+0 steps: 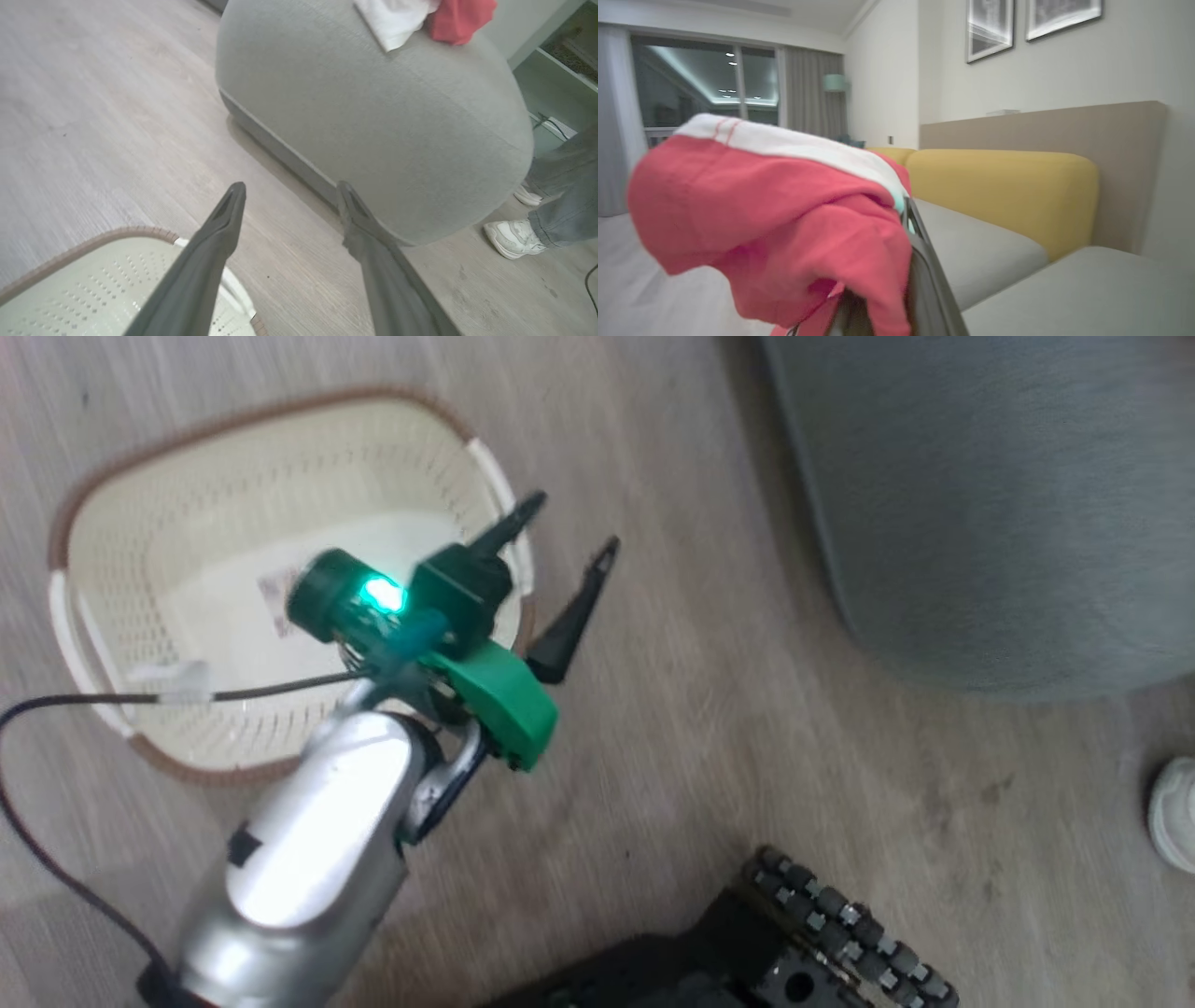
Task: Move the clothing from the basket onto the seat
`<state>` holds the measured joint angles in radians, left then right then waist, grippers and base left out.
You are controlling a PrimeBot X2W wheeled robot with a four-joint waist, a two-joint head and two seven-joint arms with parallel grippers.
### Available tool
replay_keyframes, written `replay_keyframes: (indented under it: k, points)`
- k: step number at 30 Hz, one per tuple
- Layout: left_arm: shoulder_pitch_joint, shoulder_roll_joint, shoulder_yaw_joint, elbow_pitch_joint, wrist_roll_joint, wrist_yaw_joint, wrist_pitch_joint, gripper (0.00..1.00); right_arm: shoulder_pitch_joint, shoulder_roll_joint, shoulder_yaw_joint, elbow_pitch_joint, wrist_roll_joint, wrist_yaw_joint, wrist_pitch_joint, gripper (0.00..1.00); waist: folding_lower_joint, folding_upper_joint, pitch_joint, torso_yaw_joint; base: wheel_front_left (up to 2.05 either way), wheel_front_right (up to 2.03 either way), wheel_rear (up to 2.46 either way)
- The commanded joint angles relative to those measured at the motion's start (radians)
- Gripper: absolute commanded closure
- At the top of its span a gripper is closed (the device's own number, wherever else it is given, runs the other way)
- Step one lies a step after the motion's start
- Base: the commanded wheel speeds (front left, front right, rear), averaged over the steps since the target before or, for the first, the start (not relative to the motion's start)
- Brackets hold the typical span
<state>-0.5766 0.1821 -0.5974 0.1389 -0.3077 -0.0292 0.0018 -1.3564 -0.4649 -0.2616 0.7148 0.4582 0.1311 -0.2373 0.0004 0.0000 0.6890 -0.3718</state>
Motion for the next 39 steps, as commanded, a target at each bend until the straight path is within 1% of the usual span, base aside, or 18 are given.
replay_keyframes:
  k: [1,3,6,8,11,12,14,15,17,19,22,24,28,31,32,35,37,39]
  points:
    - [-0.02,0.01,0.029,-0.046,0.001,0.005,-0.005,0.0,-0.015,-0.042,-0.032,-0.004,-0.026,0.0,0.007,1.0,-0.0004,0.0,0.092,0.061,0.0,0.0,0.0]
    - [-0.026,0.016,0.035,-0.061,-0.002,0.007,-0.003,0.0,-0.073,-0.082,-0.108,0.06,-0.084,0.0,0.012,1.0,-0.0004,0.0,0.132,0.077,0.0,0.0,0.0]
    - [-0.034,0.035,0.04,-0.094,0.006,0.013,0.014,0.0,-0.118,-0.109,-0.256,0.154,-0.162,0.0,-0.001,1.0,-0.0004,0.0,0.201,0.076,0.0,0.0,0.0]
    - [-0.038,0.046,0.034,-0.11,0.014,0.012,0.026,0.0,-0.109,-0.104,-0.341,0.205,-0.216,0.0,-0.014,1.0,-0.0004,0.0,0.236,0.077,0.0,0.0,0.0]
    - [-0.034,0.055,0.023,-0.125,0.02,0.011,0.039,0.0,-0.071,-0.061,-0.433,0.252,-0.296,0.0,-0.023,1.0,-0.0004,0.0,0.269,0.075,0.0,0.0,0.0]
    - [-0.031,0.058,0.02,-0.127,0.022,0.011,0.043,0.0,-0.062,-0.043,-0.463,0.241,-0.317,0.0,-0.023,0.89,-0.0004,0.0,0.275,0.075,0.0,0.0,0.0]
    - [-0.023,0.063,0.018,-0.131,0.022,0.015,0.045,0.0,-0.045,-0.001,-0.526,0.192,-0.353,0.0,-0.024,0.5,-0.0004,0.0,0.28,0.07,0.0,0.0,0.0]
    - [-0.014,0.069,0.026,-0.136,0.016,0.024,0.05,0.0,-0.029,0.041,-0.566,0.145,-0.394,0.0,-0.024,0.0,-0.0004,0.0,0.277,0.061,0.0,0.0,0.0]
    - [-0.009,0.079,0.047,-0.141,0.01,0.038,0.046,0.0,-0.011,0.074,-0.577,0.114,-0.439,0.0,-0.024,0.0,-0.0004,0.0,0.257,0.051,0.0,0.0,0.0]
    - [-0.005,0.087,0.066,-0.146,0.0,0.048,0.039,0.0,0.008,0.093,-0.564,0.101,-0.477,0.0,-0.024,0.0,-0.0004,0.0,0.227,0.043,0.0,0.0,0.0]
    - [0.008,0.088,0.086,-0.137,-0.022,0.055,0.024,0.0,0.054,0.102,-0.487,0.098,-0.513,0.0,-0.024,0.0,-0.0004,0.0,0.161,0.035,0.0,0.0,0.0]
    - [0.026,0.079,0.096,-0.118,-0.046,0.057,0.008,0.0,0.109,0.099,-0.406,0.094,-0.528,0.0,-0.024,0.0,-0.0004,0.0,0.102,0.036,0.0,0.0,0.0]
    - [0.085,0.046,0.104,-0.054,-0.098,0.057,-0.042,0.0,0.263,0.097,-0.244,0.052,-0.486,0.0,-0.024,0.0,-0.0004,0.0,-0.04,0.057,0.0,0.0,0.0]
    - [0.143,0.024,0.115,0.004,-0.14,0.057,-0.086,0.0,0.415,0.113,-0.124,-0.008,-0.404,0.0,-0.024,0.0,-0.0004,0.0,-0.151,0.08,0.0,0.0,0.0]
    - [0.143,0.024,0.115,0.004,-0.14,0.057,-0.086,0.0,0.415,0.113,-0.124,-0.008,-0.404,0.0,-0.024,0.0,-0.0004,0.0,-0.151,0.08,0.0,0.0,0.0]
    - [0.195,0.007,0.127,0.059,-0.177,0.055,-0.127,0.0,0.571,0.121,-0.065,-0.085,-0.326,0.0,-0.017,0.0,-0.0004,0.0,-0.249,0.106,0.0,0.0,0.0]
    - [0.223,0.0,0.14,0.085,-0.198,0.058,-0.148,0.0,0.668,0.117,-0.064,-0.147,-0.307,0.0,-0.005,0.0,-0.0004,0.0,-0.297,0.119,0.0,0.0,0.0]
    - [0.245,-0.001,0.159,0.099,-0.217,0.064,-0.167,0.0,0.745,0.125,-0.084,-0.211,-0.281,0.0,0.017,0.0,-0.0004,0.0,-0.329,0.125,0.0,0.0,0.0]
